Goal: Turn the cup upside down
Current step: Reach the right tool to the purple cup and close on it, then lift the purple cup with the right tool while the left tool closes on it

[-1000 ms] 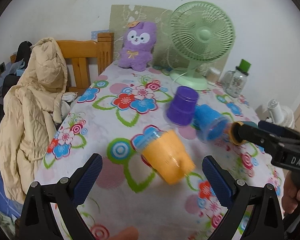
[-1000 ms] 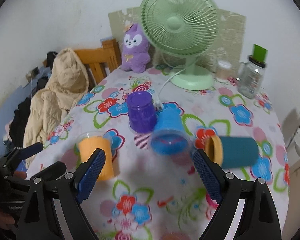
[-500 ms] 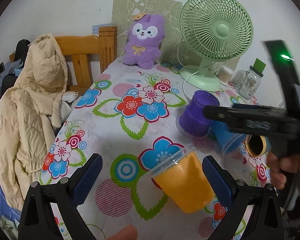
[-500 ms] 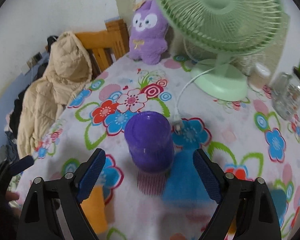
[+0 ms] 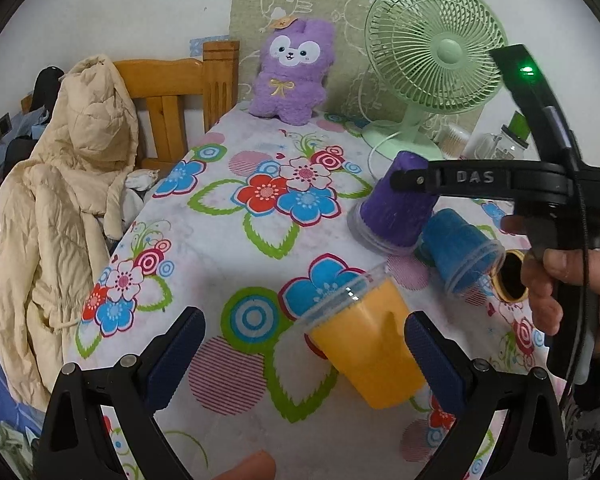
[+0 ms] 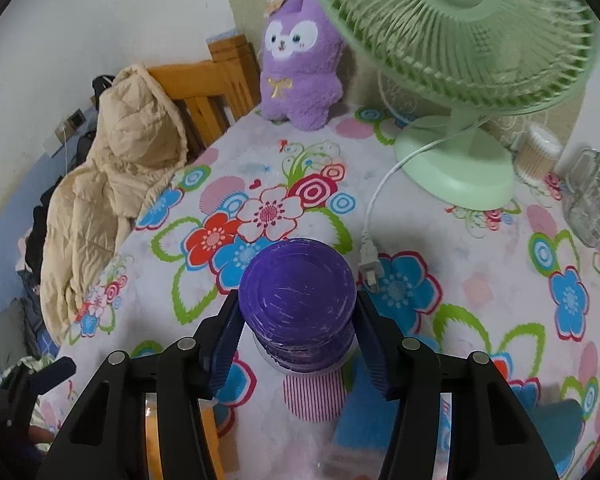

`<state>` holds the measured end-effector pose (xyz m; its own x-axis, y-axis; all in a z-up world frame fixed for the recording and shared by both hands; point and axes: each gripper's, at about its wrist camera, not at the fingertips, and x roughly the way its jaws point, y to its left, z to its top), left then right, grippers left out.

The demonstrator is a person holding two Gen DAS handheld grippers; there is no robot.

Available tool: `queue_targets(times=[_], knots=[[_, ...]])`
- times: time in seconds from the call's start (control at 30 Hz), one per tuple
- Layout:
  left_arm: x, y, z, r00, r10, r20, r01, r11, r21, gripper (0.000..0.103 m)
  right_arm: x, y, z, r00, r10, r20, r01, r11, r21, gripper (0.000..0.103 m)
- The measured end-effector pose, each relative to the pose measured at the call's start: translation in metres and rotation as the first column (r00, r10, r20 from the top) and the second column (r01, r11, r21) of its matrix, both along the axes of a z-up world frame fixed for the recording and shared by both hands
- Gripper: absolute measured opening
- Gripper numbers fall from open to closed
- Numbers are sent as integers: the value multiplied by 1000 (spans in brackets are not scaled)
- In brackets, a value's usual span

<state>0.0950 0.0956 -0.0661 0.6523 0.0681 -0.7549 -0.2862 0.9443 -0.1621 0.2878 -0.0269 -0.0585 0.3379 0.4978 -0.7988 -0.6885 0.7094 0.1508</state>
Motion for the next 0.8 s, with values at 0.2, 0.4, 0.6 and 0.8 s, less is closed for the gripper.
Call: queue_targets(times=[0.2, 0.4, 0.6, 0.8], knots=[[-20, -11, 4, 1000, -14, 15, 14, 999, -35, 101, -44, -43, 11, 999, -23, 49, 19, 996, 86, 58], [-43, -25, 2, 1000, -25, 15, 26, 998, -51, 101, -110, -98, -2, 992, -52, 115, 29, 980, 195, 58], [-57, -41, 3, 999, -44, 10, 45, 997, -64, 101, -139, -136, -24, 983, -88, 159, 35, 950, 310, 57], [-66, -54, 14, 997, -67, 37, 69, 997, -46, 101, -147, -152, -34, 985, -112, 130, 67, 950, 306, 57]])
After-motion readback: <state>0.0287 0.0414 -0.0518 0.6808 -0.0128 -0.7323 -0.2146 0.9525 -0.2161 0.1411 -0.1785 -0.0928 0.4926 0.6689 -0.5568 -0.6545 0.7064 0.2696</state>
